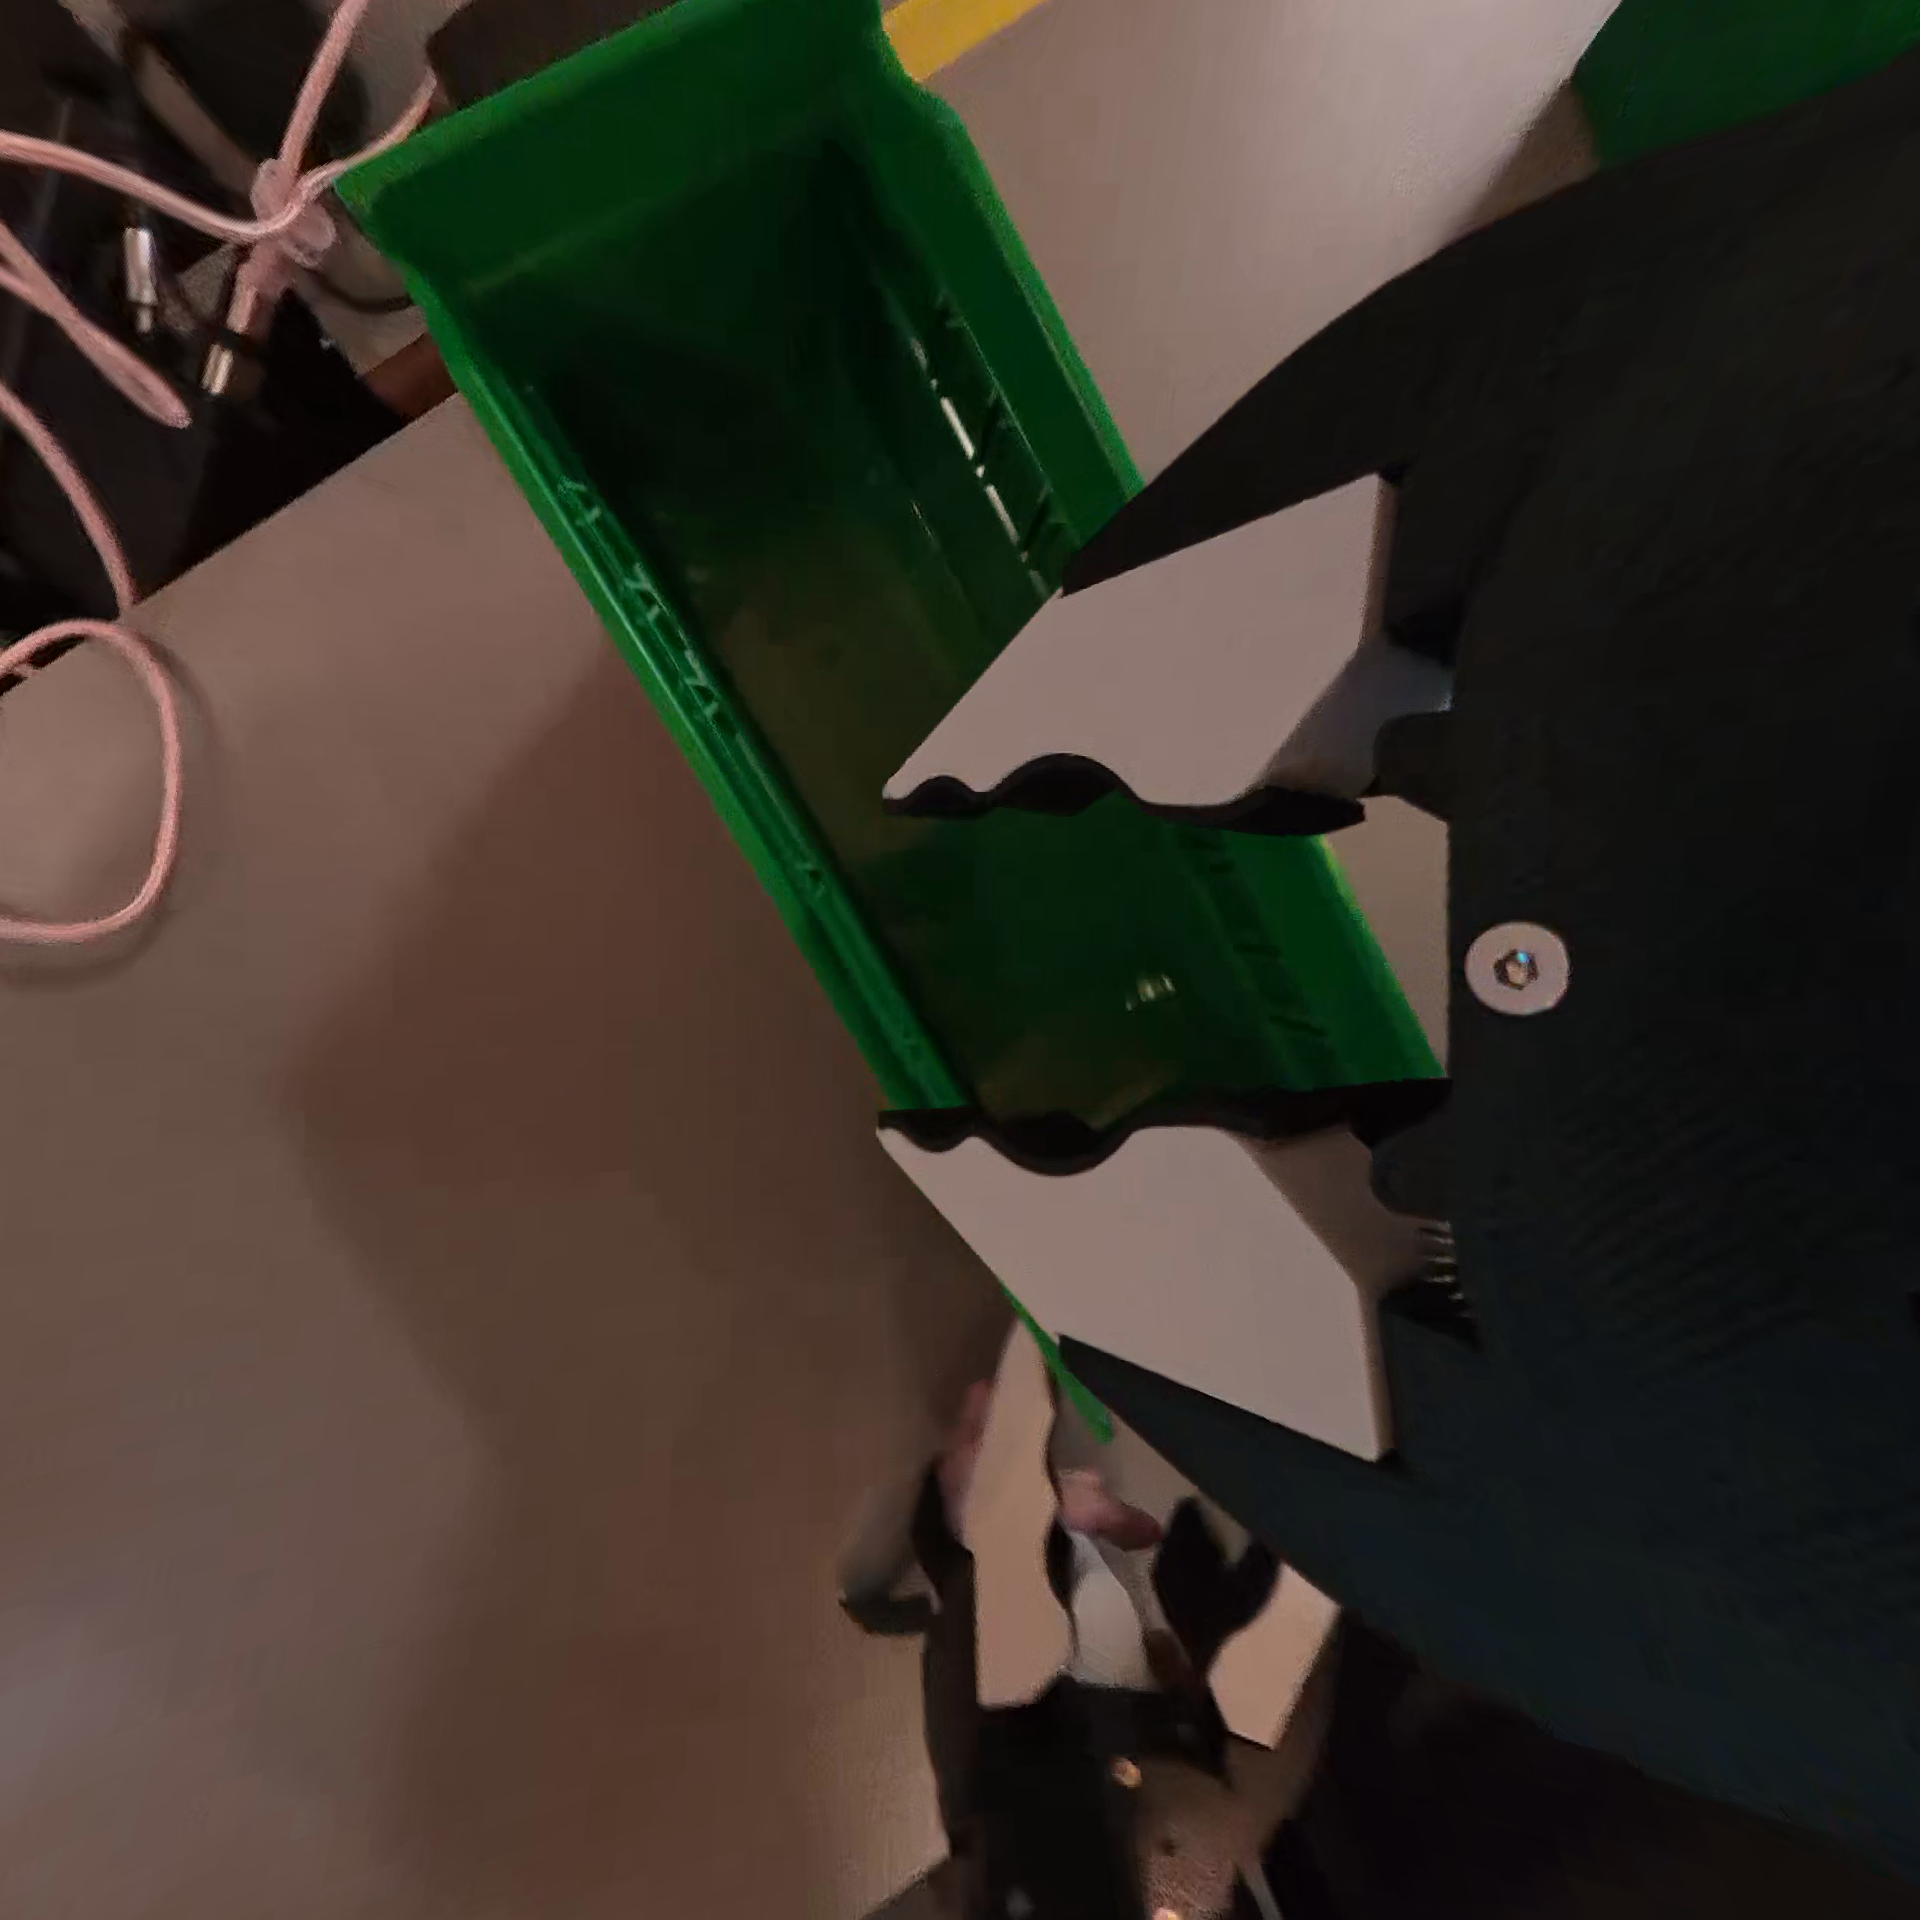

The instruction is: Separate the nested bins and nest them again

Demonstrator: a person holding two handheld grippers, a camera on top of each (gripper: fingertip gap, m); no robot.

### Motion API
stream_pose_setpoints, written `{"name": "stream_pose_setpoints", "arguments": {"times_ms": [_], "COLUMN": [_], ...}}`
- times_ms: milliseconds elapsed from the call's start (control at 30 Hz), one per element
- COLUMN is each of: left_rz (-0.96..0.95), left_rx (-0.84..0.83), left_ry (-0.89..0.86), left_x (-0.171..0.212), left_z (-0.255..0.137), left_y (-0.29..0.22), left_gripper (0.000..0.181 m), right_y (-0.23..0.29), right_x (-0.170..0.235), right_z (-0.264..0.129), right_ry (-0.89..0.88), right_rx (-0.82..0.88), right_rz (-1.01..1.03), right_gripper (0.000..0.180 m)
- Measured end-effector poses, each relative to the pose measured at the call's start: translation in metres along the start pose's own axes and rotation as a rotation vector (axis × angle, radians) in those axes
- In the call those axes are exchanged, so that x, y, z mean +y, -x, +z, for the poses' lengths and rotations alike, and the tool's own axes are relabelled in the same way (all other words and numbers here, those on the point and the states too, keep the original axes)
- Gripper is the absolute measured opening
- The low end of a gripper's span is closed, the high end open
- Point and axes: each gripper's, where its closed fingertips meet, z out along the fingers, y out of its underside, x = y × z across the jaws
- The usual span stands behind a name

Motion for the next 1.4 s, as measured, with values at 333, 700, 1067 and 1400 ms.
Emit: {"name": "stream_pose_setpoints", "arguments": {"times_ms": [333,700,1067,1400], "left_rz": [0.424,0.592,0.287,-0.215], "left_rx": [-0.022,-0.004,-0.077,-0.155], "left_ry": [-0.025,-0.094,-0.126,0.384], "left_x": [-0.034,-0.04,-0.072,-0.072], "left_z": [0.008,0.009,0.012,0.051], "left_y": [-0.004,0.017,0.036,0.099], "left_gripper": [0.069,0.064,0.051,0.074], "right_y": [-0.017,-0.021,-0.024,-0.094], "right_x": [0.013,0.02,0.014,0.05], "right_z": [0.015,0.022,0.017,-0.038], "right_ry": [0.182,0.285,0.261,0.178], "right_rx": [0.18,0.224,0.275,0.358], "right_rz": [-0.018,0.067,0.051,0.194], "right_gripper": [0.016,0.015,0.009,0.041]}}
